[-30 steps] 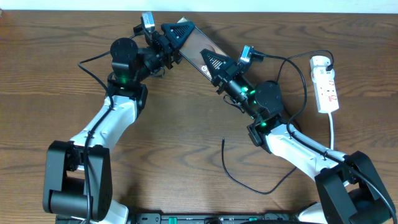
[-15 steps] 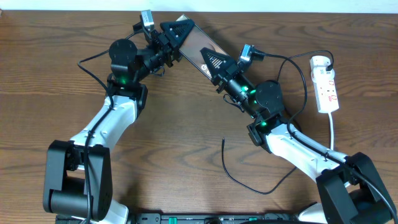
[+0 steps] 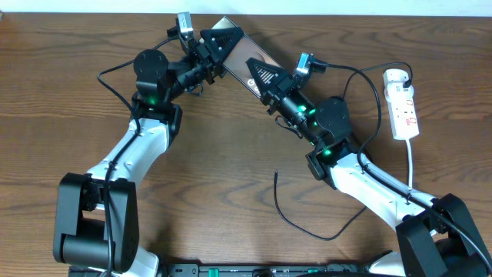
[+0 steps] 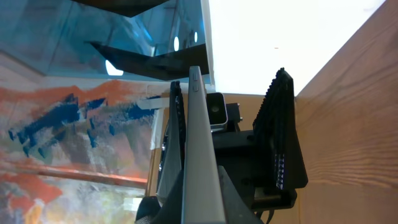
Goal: Plug charger to phone and switch on socket
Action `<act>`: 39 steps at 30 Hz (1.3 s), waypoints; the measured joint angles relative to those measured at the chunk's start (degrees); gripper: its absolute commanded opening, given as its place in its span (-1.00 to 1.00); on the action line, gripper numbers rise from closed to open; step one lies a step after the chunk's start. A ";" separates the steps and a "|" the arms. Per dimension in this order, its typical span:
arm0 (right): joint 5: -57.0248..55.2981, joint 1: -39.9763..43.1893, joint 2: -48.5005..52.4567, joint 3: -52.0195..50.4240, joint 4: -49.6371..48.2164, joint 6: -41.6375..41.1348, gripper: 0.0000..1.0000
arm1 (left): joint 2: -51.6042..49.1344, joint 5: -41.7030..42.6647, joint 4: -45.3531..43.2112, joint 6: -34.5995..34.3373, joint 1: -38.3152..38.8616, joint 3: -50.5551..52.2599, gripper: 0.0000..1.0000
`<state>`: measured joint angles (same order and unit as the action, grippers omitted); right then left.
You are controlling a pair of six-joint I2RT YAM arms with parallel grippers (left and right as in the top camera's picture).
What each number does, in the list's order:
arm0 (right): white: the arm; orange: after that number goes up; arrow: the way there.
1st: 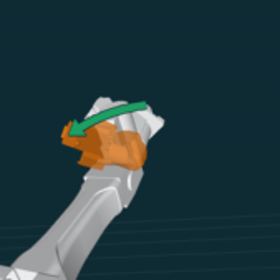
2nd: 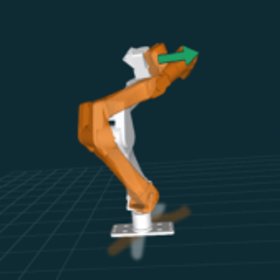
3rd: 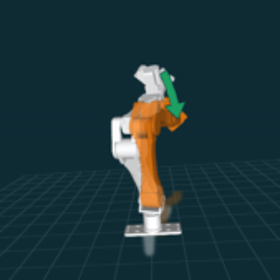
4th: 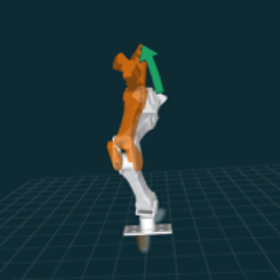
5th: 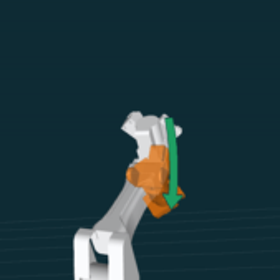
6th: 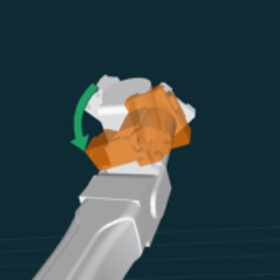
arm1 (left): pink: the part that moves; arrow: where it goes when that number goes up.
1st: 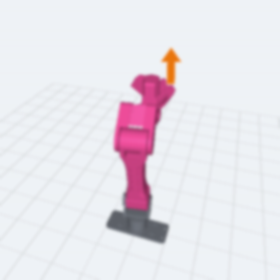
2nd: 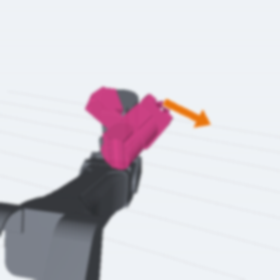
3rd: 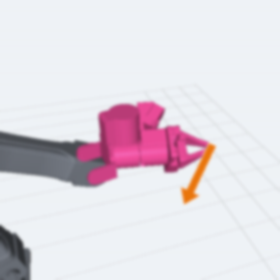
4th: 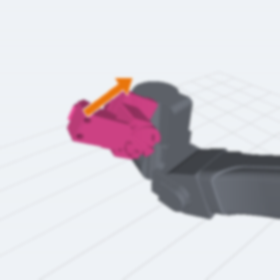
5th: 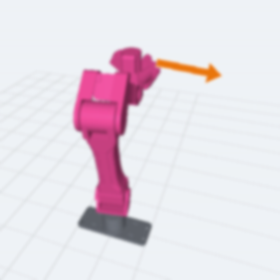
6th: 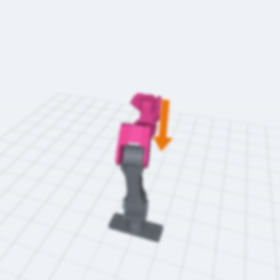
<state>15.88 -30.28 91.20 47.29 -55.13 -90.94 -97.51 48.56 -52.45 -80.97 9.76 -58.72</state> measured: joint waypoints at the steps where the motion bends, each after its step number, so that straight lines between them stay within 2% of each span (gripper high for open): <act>1: 0.00 0.00 -0.04 0.02 0.33 0.59 -0.98 | 0.00 0.04 0.00 0.00 0.00 0.00 0.29; 11: 0.35 0.00 -0.98 1.03 4.83 3.52 -0.98 | -0.44 0.66 -0.42 -0.22 -0.15 0.31 0.23; 17: 0.74 -0.02 -1.20 1.38 4.94 4.87 -0.98 | -0.59 0.87 -3.89 -0.37 -0.15 0.35 0.61; 21: 0.79 0.00 -1.20 1.36 5.22 5.38 -0.98 | -0.59 1.09 -4.42 -1.40 -0.15 0.37 0.70; 31: 1.46 0.00 -1.49 1.53 4.57 5.81 -0.98 | -0.76 1.07 -12.02 -6.12 -0.15 1.14 0.74; 39: 1.44 0.00 -1.88 1.86 5.84 6.23 -0.98 | -0.76 1.07 -12.52 -8.20 -0.15 1.16 0.74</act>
<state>17.32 -30.28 89.32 49.15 -49.30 -84.71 -98.28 49.63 -64.97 -89.17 9.61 -57.56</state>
